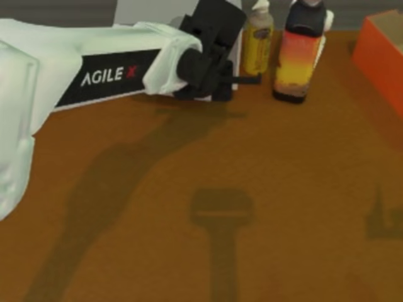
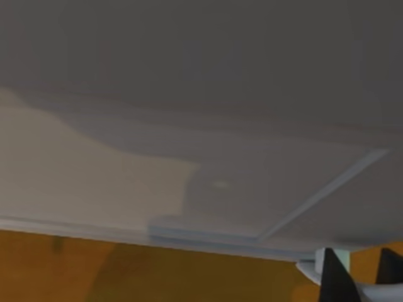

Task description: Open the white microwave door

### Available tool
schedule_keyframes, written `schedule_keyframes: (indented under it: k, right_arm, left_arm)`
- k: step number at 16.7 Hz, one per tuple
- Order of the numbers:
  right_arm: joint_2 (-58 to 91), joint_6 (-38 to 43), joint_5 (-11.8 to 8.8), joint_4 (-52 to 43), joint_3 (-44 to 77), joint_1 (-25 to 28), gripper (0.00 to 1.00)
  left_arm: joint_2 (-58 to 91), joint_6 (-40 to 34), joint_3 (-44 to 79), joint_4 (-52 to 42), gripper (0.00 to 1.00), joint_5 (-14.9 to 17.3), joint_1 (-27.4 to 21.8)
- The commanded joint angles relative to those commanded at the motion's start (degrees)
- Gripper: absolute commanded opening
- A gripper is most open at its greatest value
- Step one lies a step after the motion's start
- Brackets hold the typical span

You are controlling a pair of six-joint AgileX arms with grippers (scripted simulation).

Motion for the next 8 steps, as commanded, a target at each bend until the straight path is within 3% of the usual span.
schedule_keyframes:
  k: [8]
  right_arm:
    - [0.0,0.0,0.0,0.0,0.0,0.0,1.00]
  left_arm:
    - [-3.0,3.8,-4.8,2.8,0.00,2.3,1.1]
